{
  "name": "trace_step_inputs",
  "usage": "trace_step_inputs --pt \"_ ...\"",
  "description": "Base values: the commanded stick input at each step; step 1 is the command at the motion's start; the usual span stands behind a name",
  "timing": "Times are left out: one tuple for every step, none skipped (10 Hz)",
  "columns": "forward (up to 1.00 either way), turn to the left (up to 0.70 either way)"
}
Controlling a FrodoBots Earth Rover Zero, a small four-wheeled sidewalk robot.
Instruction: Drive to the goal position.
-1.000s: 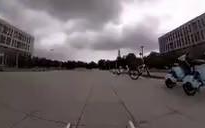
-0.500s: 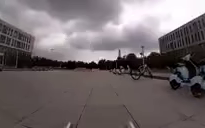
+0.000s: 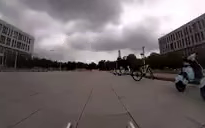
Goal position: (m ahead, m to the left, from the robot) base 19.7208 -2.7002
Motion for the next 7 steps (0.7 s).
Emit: trace_step_inputs --pt "0.50 0.01" --pt "0.50 0.01" --pt "0.50 0.01" --pt "0.50 0.01" --pt "0.50 0.01" --pt "0.50 0.01" --pt "0.50 0.01"
